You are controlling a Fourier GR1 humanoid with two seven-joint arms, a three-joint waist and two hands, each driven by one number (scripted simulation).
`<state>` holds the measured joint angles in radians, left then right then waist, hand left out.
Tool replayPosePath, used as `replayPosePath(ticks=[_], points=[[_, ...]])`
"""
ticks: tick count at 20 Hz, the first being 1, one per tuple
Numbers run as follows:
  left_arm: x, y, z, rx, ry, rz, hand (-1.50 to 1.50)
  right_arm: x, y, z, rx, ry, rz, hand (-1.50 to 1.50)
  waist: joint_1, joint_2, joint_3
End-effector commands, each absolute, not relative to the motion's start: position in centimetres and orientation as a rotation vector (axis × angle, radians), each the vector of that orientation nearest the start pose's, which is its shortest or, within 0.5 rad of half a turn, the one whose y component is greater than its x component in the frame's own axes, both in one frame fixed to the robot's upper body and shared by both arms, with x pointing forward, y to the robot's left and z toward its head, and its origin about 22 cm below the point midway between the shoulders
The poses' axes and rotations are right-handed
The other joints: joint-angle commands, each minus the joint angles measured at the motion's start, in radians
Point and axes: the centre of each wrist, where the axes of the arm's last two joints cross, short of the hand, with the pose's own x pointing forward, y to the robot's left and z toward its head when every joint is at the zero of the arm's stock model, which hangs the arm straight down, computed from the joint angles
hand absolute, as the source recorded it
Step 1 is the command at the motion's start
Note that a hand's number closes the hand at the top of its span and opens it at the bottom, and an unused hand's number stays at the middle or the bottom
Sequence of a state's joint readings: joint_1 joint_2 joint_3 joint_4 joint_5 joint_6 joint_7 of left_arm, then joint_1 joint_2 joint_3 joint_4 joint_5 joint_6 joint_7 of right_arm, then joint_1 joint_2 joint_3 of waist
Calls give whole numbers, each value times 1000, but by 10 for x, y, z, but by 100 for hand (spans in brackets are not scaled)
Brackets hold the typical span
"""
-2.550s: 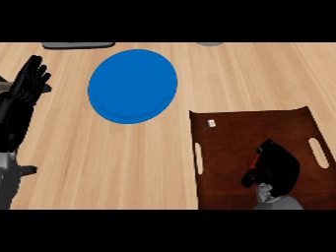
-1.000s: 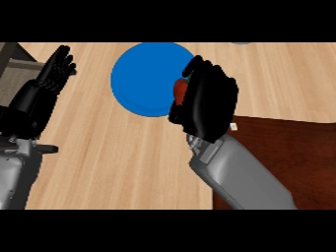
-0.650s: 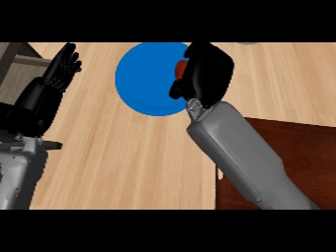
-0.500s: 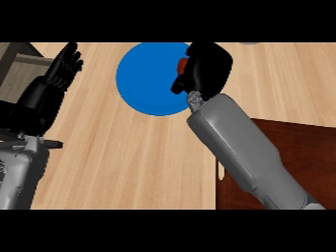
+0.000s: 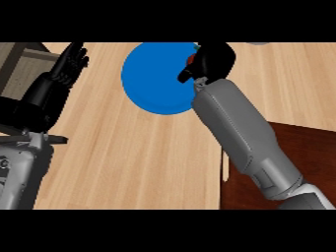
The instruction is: Pick the bell pepper from the tray and place it in the plate
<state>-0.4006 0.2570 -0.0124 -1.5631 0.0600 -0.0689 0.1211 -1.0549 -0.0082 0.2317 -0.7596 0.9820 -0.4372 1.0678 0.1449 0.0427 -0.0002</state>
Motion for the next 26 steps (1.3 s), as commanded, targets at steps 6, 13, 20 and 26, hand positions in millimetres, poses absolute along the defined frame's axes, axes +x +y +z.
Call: replayPosePath(ticks=[6,13,20,26], points=[[329,227,121,-3,-1805,-349,0,429,-56,123,-1041,-1230,45,-150,18,14,1],[322,238,117,42,-1804,-345,0,431,-60,120,-1032,-1394,-222,-150,6,-3,1],[328,256,114,53,-1792,-311,0,430,-58,119,-970,-1456,-409,-150,-30,-13,0],[318,270,102,85,-1764,-279,0,411,-51,99,-901,-1491,-470,-150,-87,-36,0]])
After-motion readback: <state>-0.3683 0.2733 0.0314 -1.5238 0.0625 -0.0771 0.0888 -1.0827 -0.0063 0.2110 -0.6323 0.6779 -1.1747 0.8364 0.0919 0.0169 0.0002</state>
